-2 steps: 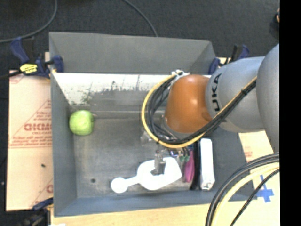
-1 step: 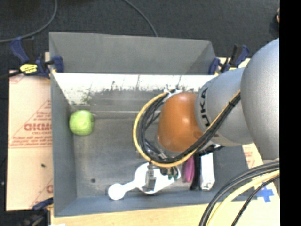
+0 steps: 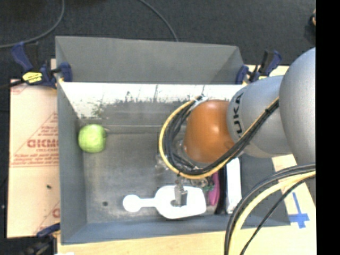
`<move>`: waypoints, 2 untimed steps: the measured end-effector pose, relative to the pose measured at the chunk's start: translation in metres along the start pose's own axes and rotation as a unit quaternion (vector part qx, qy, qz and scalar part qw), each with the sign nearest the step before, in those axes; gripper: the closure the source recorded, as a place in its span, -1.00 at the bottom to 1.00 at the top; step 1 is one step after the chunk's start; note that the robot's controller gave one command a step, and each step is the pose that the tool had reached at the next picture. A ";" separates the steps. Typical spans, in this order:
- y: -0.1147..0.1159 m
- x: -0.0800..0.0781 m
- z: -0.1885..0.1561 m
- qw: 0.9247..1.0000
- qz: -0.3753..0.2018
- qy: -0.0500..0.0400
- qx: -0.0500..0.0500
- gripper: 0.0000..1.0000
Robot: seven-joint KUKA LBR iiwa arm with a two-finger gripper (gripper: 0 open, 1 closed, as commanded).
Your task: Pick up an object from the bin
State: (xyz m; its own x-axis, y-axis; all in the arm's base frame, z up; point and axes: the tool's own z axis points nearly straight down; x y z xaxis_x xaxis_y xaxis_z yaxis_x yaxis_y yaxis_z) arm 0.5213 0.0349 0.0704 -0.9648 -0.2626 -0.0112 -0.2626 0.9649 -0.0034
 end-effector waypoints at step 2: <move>0.019 0.036 -0.001 0.997 0.077 0.002 -0.003 1.00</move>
Offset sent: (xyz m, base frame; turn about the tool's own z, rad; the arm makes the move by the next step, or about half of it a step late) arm 0.0000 0.0000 0.0000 0.0000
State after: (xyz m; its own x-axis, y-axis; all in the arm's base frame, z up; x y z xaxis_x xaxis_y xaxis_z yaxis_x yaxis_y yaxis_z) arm 0.4817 0.0440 0.0713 -0.9938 -0.1114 -0.0069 -0.1114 0.9938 0.0032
